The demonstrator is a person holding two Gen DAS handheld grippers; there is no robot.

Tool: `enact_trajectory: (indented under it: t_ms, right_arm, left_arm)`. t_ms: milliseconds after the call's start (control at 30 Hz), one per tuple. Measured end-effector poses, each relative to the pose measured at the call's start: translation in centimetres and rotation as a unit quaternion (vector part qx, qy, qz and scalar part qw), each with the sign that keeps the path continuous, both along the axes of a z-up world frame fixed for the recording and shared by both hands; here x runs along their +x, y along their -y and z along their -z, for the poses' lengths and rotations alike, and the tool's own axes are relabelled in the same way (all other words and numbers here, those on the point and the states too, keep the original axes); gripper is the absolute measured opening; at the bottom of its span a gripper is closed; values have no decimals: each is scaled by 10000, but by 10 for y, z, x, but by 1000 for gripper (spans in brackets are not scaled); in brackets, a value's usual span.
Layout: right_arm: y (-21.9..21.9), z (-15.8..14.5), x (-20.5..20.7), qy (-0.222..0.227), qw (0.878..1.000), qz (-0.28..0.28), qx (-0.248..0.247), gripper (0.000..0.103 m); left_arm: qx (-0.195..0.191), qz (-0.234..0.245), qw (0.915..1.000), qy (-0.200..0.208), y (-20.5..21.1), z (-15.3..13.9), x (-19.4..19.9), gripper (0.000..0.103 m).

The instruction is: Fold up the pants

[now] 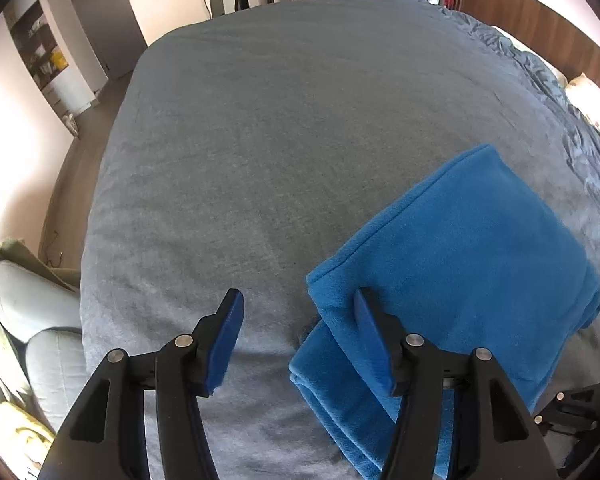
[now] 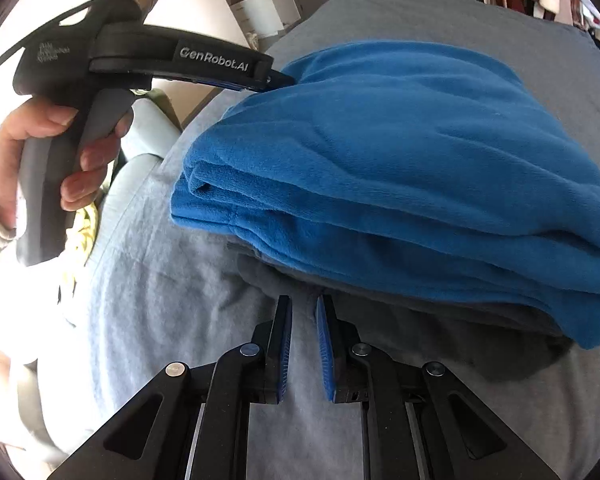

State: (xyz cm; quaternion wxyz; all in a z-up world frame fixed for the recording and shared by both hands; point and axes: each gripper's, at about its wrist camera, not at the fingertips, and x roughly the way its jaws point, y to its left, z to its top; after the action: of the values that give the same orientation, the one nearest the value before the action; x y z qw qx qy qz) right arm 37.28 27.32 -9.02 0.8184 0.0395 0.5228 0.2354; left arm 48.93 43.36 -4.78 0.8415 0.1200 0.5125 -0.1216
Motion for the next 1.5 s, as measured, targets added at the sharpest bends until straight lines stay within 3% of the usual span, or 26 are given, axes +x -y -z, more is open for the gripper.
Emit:
enact_trajectory:
  t_ms: [200,300,533,733,833,1067,1300,1500]
  right_arm:
    - [20,-27,-13,190,9998,81,44,15]
    - [27,-46,-21,442,9990,87,-37,18]
    - [67,-84,-48,949,9945,442,-103,50]
    - [100,-110,-58,1284,9893,677,-170,56]
    - [113,-115,-62,1386,9883,627,-125,56]
    - [154,-123,-68,1578,9860,533,-24,56]
    - [196,-99,-72,1840,9821,401,-48,56]
    - [228,-62,-86,2054,9780,337,102,56]
  left_arm:
    - [153,-76,9994,315,6,-39,-23,59]
    - [102,-390,9972,625,2,-66,-47,67]
    - [326,-980,9881,1136,20,-96,-116,74]
    - [216,-1323,9859,1004,50,-95,-161,74]
    - [390,-1401,9828,1139,73,-99,-183,74]
    - [188,-1868,9736,1294,111,-93,-217,78]
    - [204,-2316,9592,1607,149,-53,-240,78]
    - [275,-2412,9492,2002,177,-15,-266,78]
